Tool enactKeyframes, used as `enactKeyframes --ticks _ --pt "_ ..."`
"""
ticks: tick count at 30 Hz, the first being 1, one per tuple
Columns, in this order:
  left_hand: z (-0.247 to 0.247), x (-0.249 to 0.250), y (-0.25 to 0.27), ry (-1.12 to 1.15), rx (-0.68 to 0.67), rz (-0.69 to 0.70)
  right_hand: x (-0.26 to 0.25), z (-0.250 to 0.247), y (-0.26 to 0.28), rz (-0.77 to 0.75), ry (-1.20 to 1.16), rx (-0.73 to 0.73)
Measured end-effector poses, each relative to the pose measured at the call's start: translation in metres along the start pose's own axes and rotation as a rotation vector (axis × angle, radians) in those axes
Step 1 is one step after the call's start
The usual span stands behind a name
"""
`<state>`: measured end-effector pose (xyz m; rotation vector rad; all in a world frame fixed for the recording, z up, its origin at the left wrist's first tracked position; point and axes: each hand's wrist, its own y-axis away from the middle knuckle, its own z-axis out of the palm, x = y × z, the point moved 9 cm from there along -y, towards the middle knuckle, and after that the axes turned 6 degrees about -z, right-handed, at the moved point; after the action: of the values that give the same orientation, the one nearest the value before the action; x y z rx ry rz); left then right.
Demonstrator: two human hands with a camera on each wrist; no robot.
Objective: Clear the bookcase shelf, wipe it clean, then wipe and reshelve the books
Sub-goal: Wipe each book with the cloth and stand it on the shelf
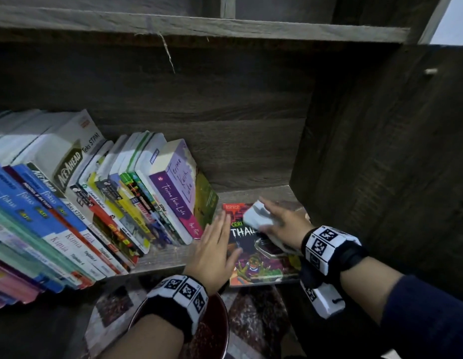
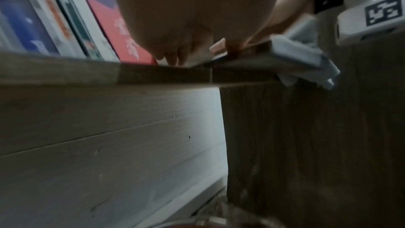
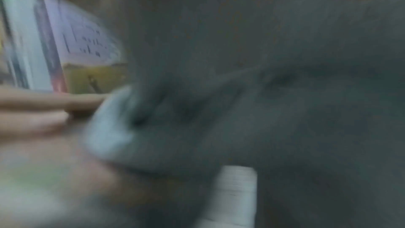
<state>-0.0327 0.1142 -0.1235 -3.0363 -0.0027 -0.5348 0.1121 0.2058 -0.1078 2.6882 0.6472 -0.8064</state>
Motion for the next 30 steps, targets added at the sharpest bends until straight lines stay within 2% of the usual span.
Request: enactKeyframes --ticks 3,5,9,12,18,25,30 --pt "0.024 -0.003 -0.002 -0.093 -0.022 0.059 0.016 0.02 0.001 0.004 0.319 -0.187" --pt "0.031 -0.006 -0.002 -0.092 0.001 0.073 0.03 0.03 0.002 -0.001 0.441 -0.234" --pt "0.04 -0.013 -0.002 -0.071 0.044 0.033 0.036 0.035 -0.003 -0.006 0.454 -0.205" --pt "0.039 -0.014 -0.001 -0.025 0.164 0.023 0.035 0.03 -0.02 0.02 0.508 -0.177" --pt "0.029 -0.013 0.0 0.062 0.327 0.025 0.02 0.034 -0.044 -0.089 0.55 -0.238" --pt "0.031 -0.014 -0.002 0.039 0.308 0.019 -0.005 0.053 -0.032 -0.24 0.55 -0.295" --pt "0.034 -0.016 -0.003 0.005 0.277 -0.008 -0.014 0.066 -0.005 -0.288 0.526 -0.294"
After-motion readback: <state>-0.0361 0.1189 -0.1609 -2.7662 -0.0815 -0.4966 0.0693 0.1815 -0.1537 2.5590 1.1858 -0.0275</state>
